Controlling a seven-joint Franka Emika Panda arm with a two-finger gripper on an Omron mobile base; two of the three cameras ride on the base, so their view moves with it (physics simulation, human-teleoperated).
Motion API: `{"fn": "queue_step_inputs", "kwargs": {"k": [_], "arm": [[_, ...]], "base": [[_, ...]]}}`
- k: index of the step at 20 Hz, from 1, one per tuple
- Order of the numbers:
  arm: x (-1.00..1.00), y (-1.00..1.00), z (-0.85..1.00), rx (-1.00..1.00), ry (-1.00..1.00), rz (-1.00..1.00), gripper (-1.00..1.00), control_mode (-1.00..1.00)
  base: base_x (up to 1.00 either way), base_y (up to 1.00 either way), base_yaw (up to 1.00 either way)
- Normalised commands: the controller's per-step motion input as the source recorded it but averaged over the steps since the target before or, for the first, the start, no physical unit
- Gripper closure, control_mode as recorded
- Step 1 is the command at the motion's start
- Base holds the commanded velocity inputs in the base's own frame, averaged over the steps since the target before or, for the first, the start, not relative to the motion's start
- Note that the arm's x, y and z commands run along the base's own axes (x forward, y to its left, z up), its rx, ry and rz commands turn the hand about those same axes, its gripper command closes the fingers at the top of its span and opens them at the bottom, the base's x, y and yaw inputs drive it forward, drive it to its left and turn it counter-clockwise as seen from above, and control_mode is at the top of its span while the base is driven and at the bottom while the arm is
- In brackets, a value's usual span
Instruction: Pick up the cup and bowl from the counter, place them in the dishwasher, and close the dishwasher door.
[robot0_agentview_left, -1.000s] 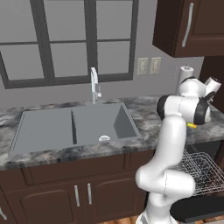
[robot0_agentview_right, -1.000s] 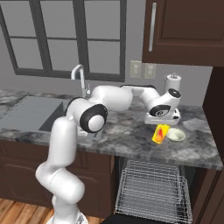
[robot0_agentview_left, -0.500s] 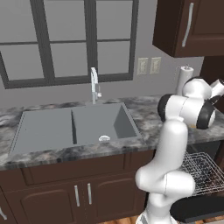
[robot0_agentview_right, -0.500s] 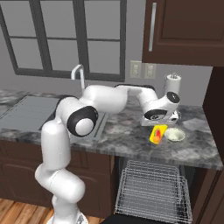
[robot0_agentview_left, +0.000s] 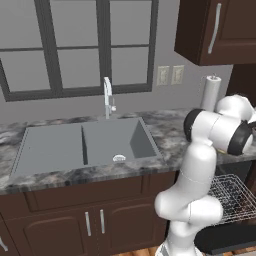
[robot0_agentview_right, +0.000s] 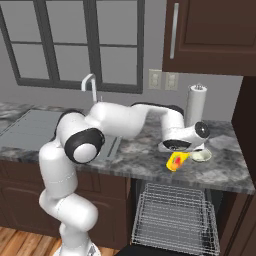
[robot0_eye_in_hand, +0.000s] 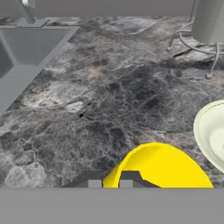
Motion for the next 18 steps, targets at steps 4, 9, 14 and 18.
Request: {"fn": "queue_step_inputs", "kwargs": {"k": [4, 9, 14, 18], "arm": [[-0.5, 0.0, 0.01, 0.16, -0.1, -0.1, 1.0, -1.0], [-0.39, 0.0, 0.0, 0.13, -0.06, -0.19, 1.0, -1.0], [-0.24, 0.01, -0.03, 0.05, 0.0, -0.12, 1.0, -1.0], [-0.35, 0.03, -0.13, 0.0, 0.0, 0.0, 1.0, -1.0]], "base": [[0.0, 0.0, 0.0], [0.0, 0.0, 0.0], [0.0, 0.0, 0.0], [0.0, 0.0, 0.0]]}}
